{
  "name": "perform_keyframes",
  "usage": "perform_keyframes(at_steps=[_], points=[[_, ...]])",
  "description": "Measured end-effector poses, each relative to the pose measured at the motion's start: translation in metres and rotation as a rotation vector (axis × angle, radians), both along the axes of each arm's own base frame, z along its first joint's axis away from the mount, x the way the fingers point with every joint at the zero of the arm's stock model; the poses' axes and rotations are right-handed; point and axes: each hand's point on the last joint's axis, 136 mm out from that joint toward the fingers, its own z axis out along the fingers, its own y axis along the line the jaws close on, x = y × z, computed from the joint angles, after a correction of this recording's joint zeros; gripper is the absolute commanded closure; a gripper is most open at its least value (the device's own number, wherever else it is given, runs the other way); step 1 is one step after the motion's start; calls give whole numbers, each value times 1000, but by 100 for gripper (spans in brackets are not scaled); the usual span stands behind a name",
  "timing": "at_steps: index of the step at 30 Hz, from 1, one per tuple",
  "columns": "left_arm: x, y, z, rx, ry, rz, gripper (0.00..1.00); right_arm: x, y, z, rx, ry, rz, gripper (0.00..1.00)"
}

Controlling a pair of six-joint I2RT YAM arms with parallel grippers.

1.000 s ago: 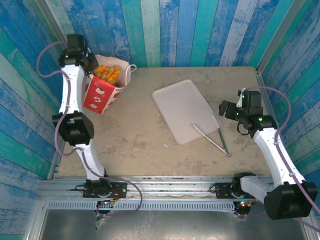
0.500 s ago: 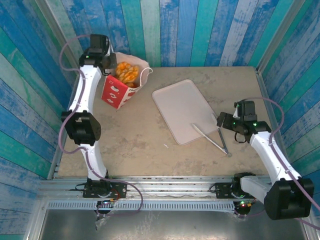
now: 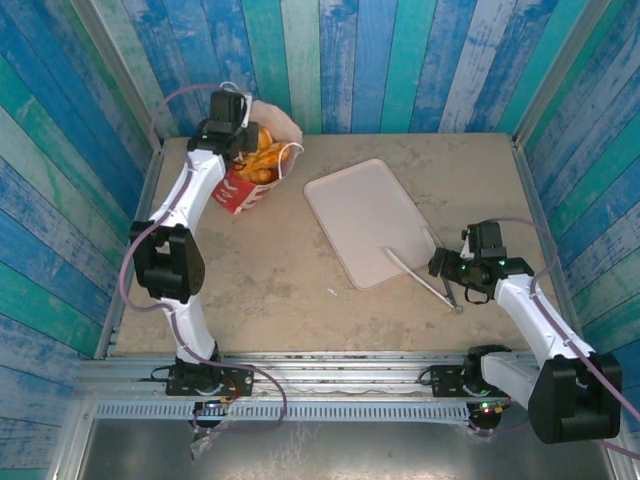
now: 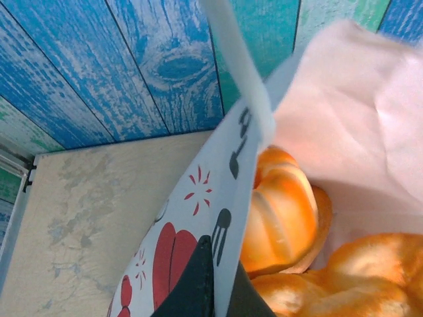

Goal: Take the fake bread out of the paper bag

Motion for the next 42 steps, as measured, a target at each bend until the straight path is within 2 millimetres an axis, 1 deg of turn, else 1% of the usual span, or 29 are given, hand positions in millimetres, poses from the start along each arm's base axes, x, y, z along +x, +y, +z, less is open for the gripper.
perform_keyframes(at_steps=[4, 6, 13, 20, 26, 33, 40, 42], points=[[-7, -1, 14, 3, -41, -10, 99, -8, 5, -10, 32, 26, 7, 0], [-8, -1, 17, 4, -51, -14, 98, -12, 6, -16, 42, 37, 8, 0], [-7, -6, 14, 19, -59, -34, 98, -14, 13, -29, 80, 66, 19, 0], [-12, -10, 14, 18, -70, -49, 97, -12, 23, -28, 131, 48, 51, 0], [-15, -13, 13, 13, -77, -63, 97, -17, 30, -33, 154, 62, 76, 0], [-15, -14, 15, 10, -83, -66, 97, -27, 44, -36, 135, 81, 147, 0], [-14, -16, 12, -1, -90, -74, 96, -38, 57, -45, 49, 117, 218, 0], [-14, -17, 12, -6, -91, -76, 96, -37, 59, -46, 17, 124, 227, 0]])
